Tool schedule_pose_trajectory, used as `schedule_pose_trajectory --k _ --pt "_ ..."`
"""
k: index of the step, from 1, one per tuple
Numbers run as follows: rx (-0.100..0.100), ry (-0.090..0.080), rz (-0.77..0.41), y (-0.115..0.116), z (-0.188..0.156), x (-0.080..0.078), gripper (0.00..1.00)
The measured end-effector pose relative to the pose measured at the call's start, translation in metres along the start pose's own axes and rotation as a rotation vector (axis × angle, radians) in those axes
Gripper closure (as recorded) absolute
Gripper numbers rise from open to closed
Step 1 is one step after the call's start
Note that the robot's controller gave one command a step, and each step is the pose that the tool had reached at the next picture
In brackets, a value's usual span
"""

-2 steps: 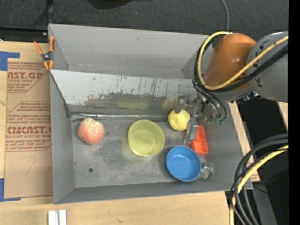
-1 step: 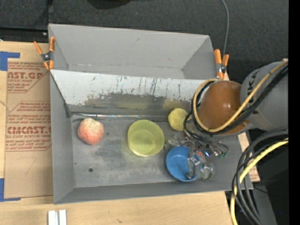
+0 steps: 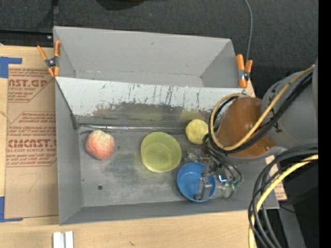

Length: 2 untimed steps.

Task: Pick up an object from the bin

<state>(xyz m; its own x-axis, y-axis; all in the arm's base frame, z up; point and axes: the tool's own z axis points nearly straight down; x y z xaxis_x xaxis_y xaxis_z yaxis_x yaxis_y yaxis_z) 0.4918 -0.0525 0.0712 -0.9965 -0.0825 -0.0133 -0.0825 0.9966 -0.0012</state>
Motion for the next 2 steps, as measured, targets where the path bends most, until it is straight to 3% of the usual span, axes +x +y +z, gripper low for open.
schedule_pose_trajectory --k 1,2 --pt "-0.008 0.021 -0.405 -0.012 0.004 -0.023 0.0" --pt "-0.001 -0.005 0.001 0.001 0.0 -0.001 0.0"
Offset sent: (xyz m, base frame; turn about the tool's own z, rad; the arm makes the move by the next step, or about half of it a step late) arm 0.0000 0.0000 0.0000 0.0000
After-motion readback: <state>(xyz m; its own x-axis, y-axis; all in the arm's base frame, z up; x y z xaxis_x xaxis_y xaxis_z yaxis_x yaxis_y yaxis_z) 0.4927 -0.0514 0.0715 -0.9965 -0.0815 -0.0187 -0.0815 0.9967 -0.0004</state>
